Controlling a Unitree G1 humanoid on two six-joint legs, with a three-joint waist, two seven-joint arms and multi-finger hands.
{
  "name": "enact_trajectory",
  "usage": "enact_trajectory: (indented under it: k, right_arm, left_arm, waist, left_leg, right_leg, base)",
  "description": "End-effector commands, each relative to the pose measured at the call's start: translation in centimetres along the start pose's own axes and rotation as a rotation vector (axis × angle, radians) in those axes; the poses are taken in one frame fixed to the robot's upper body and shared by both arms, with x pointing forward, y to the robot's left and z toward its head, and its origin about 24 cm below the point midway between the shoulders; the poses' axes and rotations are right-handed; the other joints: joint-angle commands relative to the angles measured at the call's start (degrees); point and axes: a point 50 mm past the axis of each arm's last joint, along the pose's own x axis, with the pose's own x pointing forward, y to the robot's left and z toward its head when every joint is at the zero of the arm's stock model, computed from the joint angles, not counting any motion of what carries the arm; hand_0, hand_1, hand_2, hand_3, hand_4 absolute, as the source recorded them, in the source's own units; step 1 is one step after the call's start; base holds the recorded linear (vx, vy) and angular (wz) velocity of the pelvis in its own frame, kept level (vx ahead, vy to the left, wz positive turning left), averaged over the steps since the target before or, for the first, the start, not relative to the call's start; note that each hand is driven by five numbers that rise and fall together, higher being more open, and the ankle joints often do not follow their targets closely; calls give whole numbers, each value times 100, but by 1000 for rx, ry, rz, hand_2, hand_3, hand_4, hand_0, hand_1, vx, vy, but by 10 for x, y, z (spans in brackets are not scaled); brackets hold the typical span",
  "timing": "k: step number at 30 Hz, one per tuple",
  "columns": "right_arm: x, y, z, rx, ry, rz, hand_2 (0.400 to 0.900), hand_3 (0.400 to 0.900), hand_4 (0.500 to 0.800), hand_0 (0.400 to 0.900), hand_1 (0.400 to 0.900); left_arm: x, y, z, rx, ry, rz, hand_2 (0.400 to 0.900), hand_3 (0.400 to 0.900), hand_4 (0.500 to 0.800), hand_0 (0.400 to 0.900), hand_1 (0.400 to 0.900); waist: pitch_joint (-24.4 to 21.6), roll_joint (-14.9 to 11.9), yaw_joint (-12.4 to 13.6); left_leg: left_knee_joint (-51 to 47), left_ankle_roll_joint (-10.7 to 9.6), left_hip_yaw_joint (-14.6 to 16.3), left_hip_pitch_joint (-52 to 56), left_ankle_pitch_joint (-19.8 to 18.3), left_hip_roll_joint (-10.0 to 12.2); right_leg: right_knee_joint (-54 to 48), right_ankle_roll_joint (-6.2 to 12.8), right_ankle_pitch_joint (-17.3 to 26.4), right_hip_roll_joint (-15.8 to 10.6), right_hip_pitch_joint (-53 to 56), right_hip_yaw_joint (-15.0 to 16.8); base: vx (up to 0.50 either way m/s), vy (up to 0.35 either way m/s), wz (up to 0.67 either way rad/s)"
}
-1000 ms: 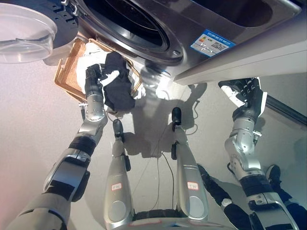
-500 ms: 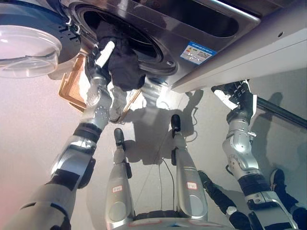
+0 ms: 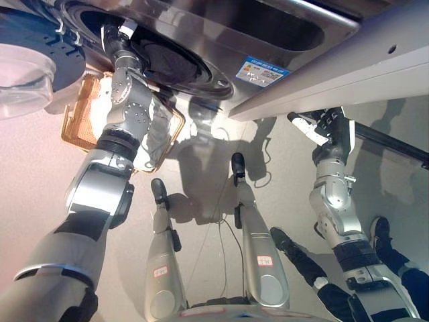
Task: Put the clothes in the basket into the washing machine.
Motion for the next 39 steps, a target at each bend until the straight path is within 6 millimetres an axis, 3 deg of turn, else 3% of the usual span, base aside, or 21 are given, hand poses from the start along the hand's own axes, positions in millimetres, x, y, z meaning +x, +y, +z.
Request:
enact_trajectory:
  k: [1, 5, 9, 14, 18, 27, 31, 32, 39]
  right_arm:
    - [-5, -2, 25, 9, -169, 33, 900, 900, 800, 900, 900]
    - [-9, 0, 29, -2, -192, 50, 900, 900, 800, 900, 900]
    - [-5, -1, 37, -2, -234, 41, 900, 900, 800, 900, 900]
    - [-8, -6, 44, -3, -274, 37, 900, 900, 800, 900, 900]
    - [-16, -16, 43, -29, -278, 27, 900, 900, 800, 900, 900]
    - [-17, -24, 43, -50, -268, 19, 900, 900, 800, 900, 900]
    - [-19, -24, 39, -50, -247, 27, 900, 900, 800, 900, 900]
    - [-19, -24, 39, -53, -246, 29, 900, 900, 800, 900, 900]
    - [-20, -25, 36, -59, -226, 43, 900, 900, 800, 900, 900]
  left_arm:
    - [9, -31, 35, -23, -164, -90, 400, 400, 500, 400, 400]
    - [12, -18, 32, 24, -156, -21, 400, 400, 500, 400, 400]
    - [16, -12, 45, 44, -190, 19, 400, 400, 500, 400, 400]
    - [23, -5, 70, 242, -262, 84, 400, 400, 500, 400, 400]
    - [25, -5, 84, 283, -307, 113, 400, 400, 500, 400, 400]
    - [21, -36, 81, 192, -325, 0, 400, 400, 500, 400, 400]
    - [20, -38, 71, 179, -286, -31, 400, 400, 500, 400, 400]
    - [20, -38, 69, 186, -281, -34, 900, 900, 800, 900, 900]
    - [20, -36, 63, 209, -259, -42, 900, 900, 800, 900, 900]
  waist:
    - [-1038, 138, -81]
    - [-1031, 131, -105]
    - [-1067, 83, -165]
    - [-1158, 27, -237]
    - [-1240, 52, -240]
    - [-1360, 97, -201]
    - [-1369, 98, -181]
    - [-1369, 100, -173]
    - [-1364, 117, -137]
  left_leg:
    - [-12, 101, -315, -140, -193, -28]
    - [-12, 78, -315, -232, -219, -23]
    - [-12, 42, -317, -454, -186, 21]
    - [-12, 26, -322, -714, -107, 58]
    - [-12, 22, -360, -776, -93, 81]
    - [-12, 22, -439, -747, -102, 65]
    - [-12, 26, -444, -719, -103, 52]
    - [-12, 30, -449, -716, -103, 44]
    - [-12, 39, -447, -717, -101, 10]
  right_leg:
    - [90, 290, -154, 15, 51, -91]
    - [99, 300, -163, 21, -67, -94]
    - [29, 317, -92, 59, -271, -100]
    - [-108, 327, 37, 93, -432, -121]
    - [-149, 328, 44, 97, -471, -159]
    - [-174, 349, 27, 67, -384, -236]
    - [-180, 347, 26, 53, -328, -272]
    - [-174, 344, 23, 49, -323, -274]
    - [-166, 343, 39, 16, -312, -299]
  base:
    - [0, 0, 0]
    - [4, 4, -4]
    - [-10, -3, -7]
    - [-23, -9, -4]
    - [3, -1, -4]
    - [-1, -5, 4]
    - [-8, -2, 4]
    - [-12, 1, 6]
    - [-8, 2, 3]
